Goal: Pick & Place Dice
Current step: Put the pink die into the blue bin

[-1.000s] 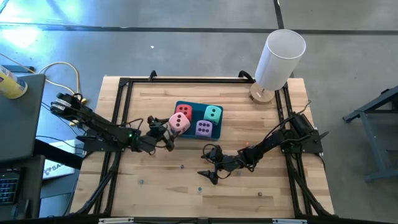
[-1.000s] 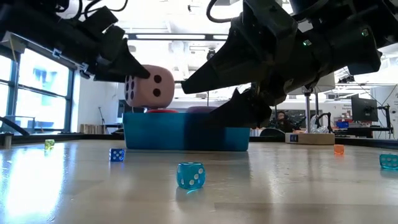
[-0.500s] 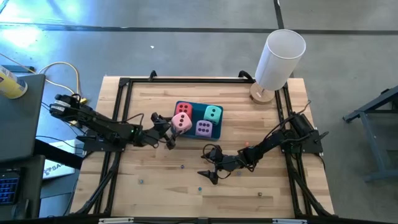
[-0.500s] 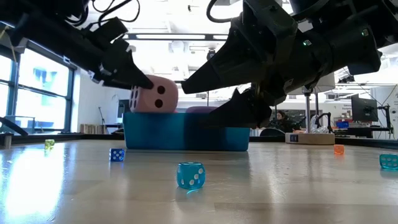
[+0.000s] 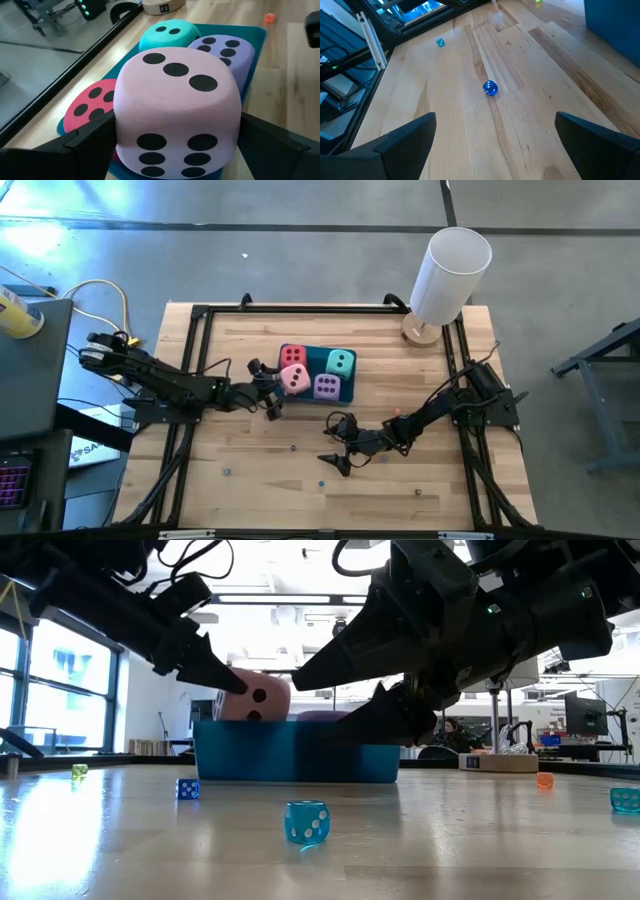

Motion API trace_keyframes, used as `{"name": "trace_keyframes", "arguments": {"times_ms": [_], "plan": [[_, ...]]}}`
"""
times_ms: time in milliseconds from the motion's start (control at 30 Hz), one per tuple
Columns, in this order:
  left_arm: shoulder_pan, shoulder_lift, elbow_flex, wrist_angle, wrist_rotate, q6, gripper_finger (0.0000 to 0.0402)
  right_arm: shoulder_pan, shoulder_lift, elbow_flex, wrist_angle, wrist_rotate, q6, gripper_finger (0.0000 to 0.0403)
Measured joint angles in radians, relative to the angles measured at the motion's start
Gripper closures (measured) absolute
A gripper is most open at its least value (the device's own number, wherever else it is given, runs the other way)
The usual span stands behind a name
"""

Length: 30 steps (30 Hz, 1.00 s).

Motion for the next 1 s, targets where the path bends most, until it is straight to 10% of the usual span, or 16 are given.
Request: {"name": "trace_keyframes", "arguments": {"times_ms": [1000], "plan": [[0.011, 0.0, 0.0, 0.006, 0.119, 0.208, 0.0043, 0.0, 0.0, 0.0, 0.0, 0.0, 0.0, 0.0003]]}}
